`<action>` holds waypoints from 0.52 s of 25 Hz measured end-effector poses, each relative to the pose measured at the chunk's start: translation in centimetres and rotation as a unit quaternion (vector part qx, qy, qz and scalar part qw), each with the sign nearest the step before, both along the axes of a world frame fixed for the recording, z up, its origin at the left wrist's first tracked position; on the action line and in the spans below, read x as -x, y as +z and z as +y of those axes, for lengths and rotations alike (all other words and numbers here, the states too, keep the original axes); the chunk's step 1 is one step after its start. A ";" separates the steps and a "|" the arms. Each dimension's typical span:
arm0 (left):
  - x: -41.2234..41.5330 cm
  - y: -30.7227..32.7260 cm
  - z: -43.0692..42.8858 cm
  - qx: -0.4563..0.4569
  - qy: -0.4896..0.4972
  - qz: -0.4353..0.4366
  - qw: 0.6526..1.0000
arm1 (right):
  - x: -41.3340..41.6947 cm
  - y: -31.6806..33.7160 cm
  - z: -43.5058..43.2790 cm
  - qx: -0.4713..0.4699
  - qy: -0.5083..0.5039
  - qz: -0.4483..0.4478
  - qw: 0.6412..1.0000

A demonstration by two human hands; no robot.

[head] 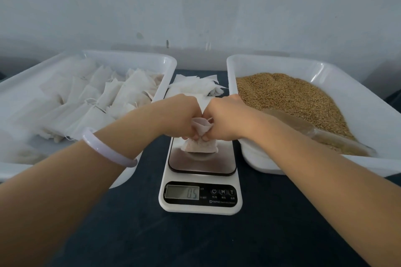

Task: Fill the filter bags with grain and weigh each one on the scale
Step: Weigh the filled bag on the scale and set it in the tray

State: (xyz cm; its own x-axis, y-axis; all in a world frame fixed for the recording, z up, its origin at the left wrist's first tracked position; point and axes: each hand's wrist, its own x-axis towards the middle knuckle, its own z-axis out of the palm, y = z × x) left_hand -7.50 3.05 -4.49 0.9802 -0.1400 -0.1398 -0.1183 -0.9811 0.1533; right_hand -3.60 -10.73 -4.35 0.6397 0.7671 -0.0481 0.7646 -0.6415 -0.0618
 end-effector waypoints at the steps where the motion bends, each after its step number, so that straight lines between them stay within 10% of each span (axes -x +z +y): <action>1: -0.1 -0.1 0.1 0.004 0.001 0.004 1.000 | 0.0 0.0 0.0 0.002 0.000 -0.003 1.000; 13: 0.4 -0.4 -0.5 0.005 0.008 0.004 1.000 | 0.1 0.2 -0.3 -0.007 -0.003 -0.003 1.000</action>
